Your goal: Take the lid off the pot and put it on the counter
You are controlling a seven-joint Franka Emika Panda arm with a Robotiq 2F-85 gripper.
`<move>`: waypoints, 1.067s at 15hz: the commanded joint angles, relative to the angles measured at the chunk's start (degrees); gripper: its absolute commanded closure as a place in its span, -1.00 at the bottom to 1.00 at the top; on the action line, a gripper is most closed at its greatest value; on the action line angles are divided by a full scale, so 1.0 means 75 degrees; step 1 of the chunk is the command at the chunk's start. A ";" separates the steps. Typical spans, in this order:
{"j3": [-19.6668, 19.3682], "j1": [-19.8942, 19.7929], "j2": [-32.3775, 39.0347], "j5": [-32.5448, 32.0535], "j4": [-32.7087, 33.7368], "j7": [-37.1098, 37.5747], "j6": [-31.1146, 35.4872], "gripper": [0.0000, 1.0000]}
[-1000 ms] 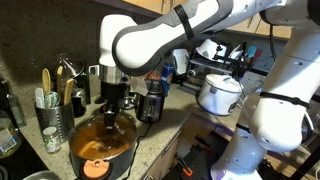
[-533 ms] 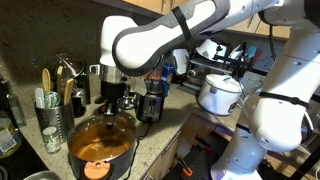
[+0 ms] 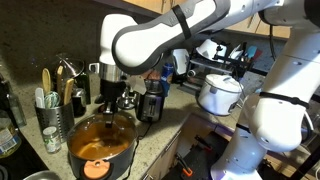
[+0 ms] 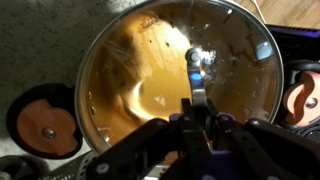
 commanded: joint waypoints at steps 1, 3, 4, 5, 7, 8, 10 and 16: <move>-0.0075 -0.0070 -0.0307 0.0010 0.0305 -0.0085 -0.0239 0.86; -0.0126 -0.0088 -0.0380 -0.0019 0.0453 -0.0072 -0.0364 0.86; -0.0158 -0.0099 -0.0422 -0.0040 0.0527 -0.0040 -0.0435 0.86; -0.0197 -0.0106 -0.0466 -0.0015 0.0595 -0.0059 -0.0484 0.86; -0.0260 -0.0141 -0.0543 -0.0041 0.0749 -0.0008 -0.0604 0.86; -0.0287 -0.0170 -0.0572 -0.0052 0.0818 0.0030 -0.0702 0.86; -0.0363 -0.0217 -0.0629 -0.0084 0.0917 0.0117 -0.0892 0.86; -0.0700 -0.0525 -0.0851 -0.0114 0.0850 0.0258 -0.1316 0.86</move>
